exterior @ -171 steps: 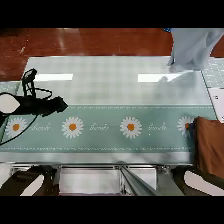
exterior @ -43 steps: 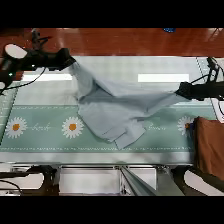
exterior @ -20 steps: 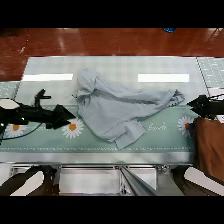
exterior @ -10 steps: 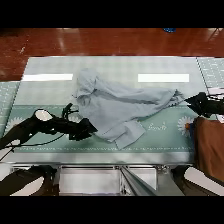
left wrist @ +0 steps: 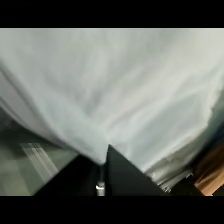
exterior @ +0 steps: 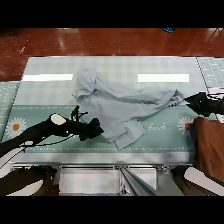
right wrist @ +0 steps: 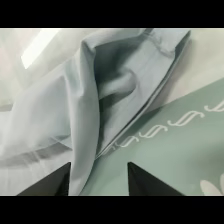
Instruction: Fold the shirts.
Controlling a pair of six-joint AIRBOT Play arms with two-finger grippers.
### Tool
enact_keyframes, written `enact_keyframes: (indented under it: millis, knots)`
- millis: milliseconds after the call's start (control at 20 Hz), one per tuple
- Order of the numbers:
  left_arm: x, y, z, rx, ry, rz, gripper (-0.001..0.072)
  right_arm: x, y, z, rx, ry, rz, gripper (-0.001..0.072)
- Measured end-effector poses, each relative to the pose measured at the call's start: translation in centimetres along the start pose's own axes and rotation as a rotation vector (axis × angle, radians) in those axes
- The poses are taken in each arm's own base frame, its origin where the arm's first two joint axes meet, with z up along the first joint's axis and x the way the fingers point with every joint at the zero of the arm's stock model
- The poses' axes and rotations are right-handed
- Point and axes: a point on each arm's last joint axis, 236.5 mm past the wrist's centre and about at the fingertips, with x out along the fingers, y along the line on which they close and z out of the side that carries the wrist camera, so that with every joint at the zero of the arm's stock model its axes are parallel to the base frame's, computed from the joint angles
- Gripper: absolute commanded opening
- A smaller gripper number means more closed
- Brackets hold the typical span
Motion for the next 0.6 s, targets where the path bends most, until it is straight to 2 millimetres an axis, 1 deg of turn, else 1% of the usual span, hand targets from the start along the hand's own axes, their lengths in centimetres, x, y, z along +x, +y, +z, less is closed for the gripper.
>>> enact_keyframes:
  millis: [100,200,450,600]
  knots:
    - [-0.1,-0.8,1.2,0.002,-0.041,-0.023,0.0016,0.0,-0.2,0.4,0.006,-0.016,-0.006,0.0408]
    - [-0.7,-2.0,2.3,0.017,-0.060,-0.053,0.0016,0.0,-0.6,0.8,0.018,-0.033,-0.025,0.0409]
    - [-2.6,-5.4,4.9,0.079,-0.101,-0.129,0.0016,-0.2,-3.0,2.5,0.052,-0.084,-0.125,0.0408]
    - [-3.5,-6.9,5.9,0.103,-0.122,-0.159,0.0016,-0.2,-4.3,3.4,0.043,-0.069,-0.181,0.0408]
